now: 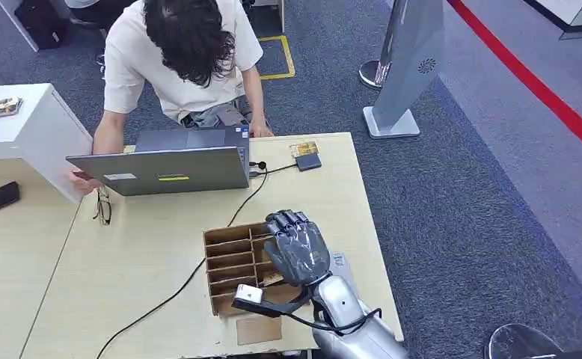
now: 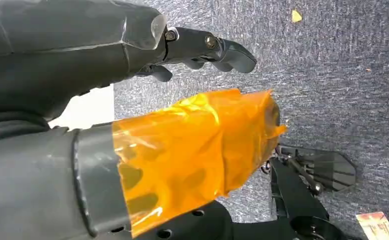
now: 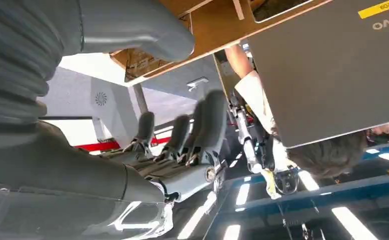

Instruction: Pass the card to the sensor for recognition and then transmit it.

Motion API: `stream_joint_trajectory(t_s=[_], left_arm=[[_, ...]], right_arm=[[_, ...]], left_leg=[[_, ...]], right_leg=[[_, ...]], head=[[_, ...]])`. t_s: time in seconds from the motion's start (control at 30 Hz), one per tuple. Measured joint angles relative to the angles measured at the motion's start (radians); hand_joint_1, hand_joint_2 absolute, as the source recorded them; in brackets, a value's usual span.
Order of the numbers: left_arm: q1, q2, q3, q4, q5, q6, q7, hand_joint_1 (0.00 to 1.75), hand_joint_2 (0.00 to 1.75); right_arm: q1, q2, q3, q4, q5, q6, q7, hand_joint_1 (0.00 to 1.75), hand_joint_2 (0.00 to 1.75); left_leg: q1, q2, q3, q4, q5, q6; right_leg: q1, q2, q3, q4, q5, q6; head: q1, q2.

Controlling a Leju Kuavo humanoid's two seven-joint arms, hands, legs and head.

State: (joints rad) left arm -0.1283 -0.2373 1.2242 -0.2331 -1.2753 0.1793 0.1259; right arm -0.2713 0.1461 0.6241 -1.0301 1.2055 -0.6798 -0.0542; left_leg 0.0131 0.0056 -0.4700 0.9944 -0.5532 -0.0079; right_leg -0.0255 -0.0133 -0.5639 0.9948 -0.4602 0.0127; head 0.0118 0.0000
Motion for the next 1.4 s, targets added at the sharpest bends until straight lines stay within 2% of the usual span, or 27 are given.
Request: stream_joint_trajectory(t_s=[0.83, 1.0, 1.07, 1.17, 1.23, 1.33, 1.4], left_arm=[[0.0, 0.0, 0.0, 0.0, -0.01, 0.0, -0.002, 0.0, 0.0], [0.0, 0.0, 0.0, 0.0, -0.01, 0.0, -0.002, 0.0, 0.0], [0.0, 0.0, 0.0, 0.0, -0.01, 0.0, -0.002, 0.0, 0.0], [0.0, 0.0, 0.0, 0.0, -0.01, 0.0, -0.002, 0.0, 0.0], [0.0, 0.0, 0.0, 0.0, -0.01, 0.0, -0.002, 0.0, 0.0], [0.0, 0.0, 0.0, 0.0, -0.01, 0.0, -0.002, 0.0, 0.0], [0.0, 0.0, 0.0, 0.0, -0.01, 0.0, -0.002, 0.0, 0.0]], right_arm=[[-0.026, 0.0, -0.049, 0.077, 0.0, -0.002, 0.009, 0.8, 1.75], [-0.03, 0.0, -0.054, 0.089, 0.0, -0.003, 0.009, 0.91, 1.75], [-0.032, 0.0, -0.055, 0.093, 0.0, -0.003, 0.009, 1.01, 1.75], [-0.034, 0.0, -0.058, 0.098, 0.0, -0.003, 0.009, 1.43, 1.75], [-0.034, 0.0, -0.06, 0.1, 0.0, -0.003, 0.009, 1.57, 1.75], [-0.034, 0.0, -0.065, 0.104, 0.0, -0.002, 0.009, 1.75, 1.75], [-0.035, -0.001, -0.069, 0.106, -0.001, -0.001, 0.009, 1.75, 1.75]], left_leg=[[0.0, 0.0, 0.0, 0.0, 0.0, 0.0], [0.0, 0.0, 0.0, 0.0, 0.0, 0.0], [0.0, 0.0, 0.0, 0.0, 0.0, 0.0], [0.0, 0.0, 0.0, 0.0, 0.0, 0.0], [0.0, 0.0, 0.0, 0.0, 0.0, 0.0], [0.0, 0.0, 0.0, 0.0, 0.0, 0.0], [0.0, 0.0, 0.0, 0.0, 0.0, 0.0]], right_leg=[[0.0, 0.0, 0.0, 0.0, 0.0, 0.0], [0.0, 0.0, 0.0, 0.0, 0.0, 0.0], [0.0, 0.0, 0.0, 0.0, 0.0, 0.0], [0.0, 0.0, 0.0, 0.0, 0.0, 0.0], [0.0, 0.0, 0.0, 0.0, 0.0, 0.0], [0.0, 0.0, 0.0, 0.0, 0.0, 0.0], [0.0, 0.0, 0.0, 0.0, 0.0, 0.0]], head=[[0.0, 0.0], [0.0, 0.0], [0.0, 0.0], [0.0, 0.0], [0.0, 0.0], [0.0, 0.0], [0.0, 0.0]])
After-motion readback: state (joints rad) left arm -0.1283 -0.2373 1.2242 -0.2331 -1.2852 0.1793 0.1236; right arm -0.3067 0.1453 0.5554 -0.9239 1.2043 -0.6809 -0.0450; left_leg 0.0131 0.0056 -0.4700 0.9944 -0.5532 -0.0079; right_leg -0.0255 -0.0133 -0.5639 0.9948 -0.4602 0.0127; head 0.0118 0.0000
